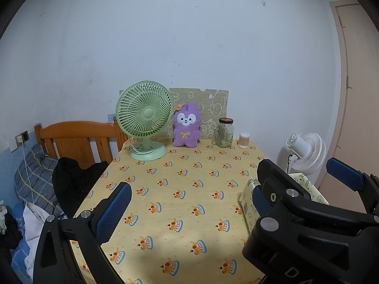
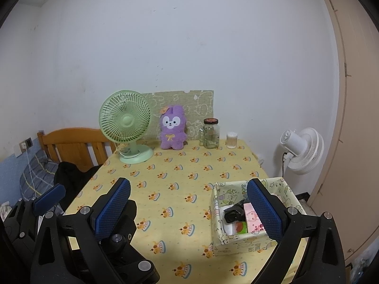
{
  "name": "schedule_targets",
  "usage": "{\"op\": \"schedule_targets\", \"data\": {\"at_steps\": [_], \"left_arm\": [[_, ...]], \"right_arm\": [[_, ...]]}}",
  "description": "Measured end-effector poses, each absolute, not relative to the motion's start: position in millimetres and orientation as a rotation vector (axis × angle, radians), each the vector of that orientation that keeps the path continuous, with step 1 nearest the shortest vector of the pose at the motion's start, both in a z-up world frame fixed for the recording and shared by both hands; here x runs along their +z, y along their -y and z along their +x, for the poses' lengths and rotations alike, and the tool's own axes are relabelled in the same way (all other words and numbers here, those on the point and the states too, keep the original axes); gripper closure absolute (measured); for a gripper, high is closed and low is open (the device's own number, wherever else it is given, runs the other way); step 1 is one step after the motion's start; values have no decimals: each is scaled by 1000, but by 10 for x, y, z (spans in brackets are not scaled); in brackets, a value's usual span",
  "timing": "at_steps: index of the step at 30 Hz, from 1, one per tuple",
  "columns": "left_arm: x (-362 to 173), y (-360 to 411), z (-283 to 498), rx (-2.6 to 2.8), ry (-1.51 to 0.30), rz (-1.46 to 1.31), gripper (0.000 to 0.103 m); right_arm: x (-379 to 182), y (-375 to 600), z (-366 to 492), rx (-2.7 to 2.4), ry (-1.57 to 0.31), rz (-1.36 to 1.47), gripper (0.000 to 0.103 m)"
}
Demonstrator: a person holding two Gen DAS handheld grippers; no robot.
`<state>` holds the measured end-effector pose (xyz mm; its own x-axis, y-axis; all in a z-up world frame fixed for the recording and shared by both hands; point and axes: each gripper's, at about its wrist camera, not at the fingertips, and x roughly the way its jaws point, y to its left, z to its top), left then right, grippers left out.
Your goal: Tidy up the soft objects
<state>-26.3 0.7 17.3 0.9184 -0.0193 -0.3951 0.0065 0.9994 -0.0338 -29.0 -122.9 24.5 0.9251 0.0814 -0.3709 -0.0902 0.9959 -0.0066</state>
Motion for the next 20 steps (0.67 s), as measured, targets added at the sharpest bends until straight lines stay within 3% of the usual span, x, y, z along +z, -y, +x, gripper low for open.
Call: {"op": "schedule_targets", "data": {"at_steps": [20], "left_arm": [[165,-13,-280,-14,-407,-19,0]], "right_arm": [[227,1261,-296,88,-383,-21,2]]}}
